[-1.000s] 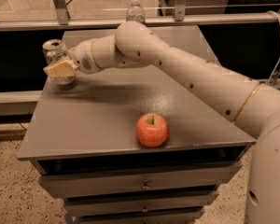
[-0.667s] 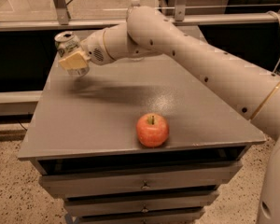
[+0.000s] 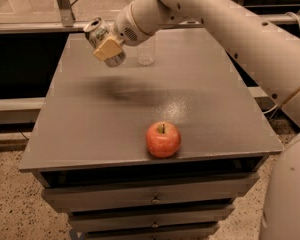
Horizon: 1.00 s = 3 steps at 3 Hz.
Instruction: Knock 7up can over
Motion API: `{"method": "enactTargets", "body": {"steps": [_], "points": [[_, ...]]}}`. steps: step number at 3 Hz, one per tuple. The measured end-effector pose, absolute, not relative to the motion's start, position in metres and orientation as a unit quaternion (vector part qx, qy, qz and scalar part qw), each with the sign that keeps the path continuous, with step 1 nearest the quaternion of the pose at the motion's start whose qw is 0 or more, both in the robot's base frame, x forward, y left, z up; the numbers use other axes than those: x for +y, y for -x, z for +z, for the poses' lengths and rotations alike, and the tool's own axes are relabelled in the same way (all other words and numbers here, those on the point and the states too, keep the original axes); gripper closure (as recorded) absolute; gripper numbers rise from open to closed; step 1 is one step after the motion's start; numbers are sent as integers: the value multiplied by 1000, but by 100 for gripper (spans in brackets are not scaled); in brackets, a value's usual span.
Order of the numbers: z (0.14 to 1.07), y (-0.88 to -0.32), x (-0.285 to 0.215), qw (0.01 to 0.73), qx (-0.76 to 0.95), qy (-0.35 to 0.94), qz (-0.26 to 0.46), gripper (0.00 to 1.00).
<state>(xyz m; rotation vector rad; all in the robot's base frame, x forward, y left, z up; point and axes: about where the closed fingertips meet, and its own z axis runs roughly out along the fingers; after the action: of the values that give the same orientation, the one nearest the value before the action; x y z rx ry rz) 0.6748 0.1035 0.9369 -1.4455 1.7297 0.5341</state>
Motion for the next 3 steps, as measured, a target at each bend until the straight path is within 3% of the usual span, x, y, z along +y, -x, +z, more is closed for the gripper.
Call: {"method": "enactTargets", "body": {"steps": [2,3], "points": [[886,-614,87,226,621,726,189,100],[855,-577,78,123,593,772,192,84]]}}
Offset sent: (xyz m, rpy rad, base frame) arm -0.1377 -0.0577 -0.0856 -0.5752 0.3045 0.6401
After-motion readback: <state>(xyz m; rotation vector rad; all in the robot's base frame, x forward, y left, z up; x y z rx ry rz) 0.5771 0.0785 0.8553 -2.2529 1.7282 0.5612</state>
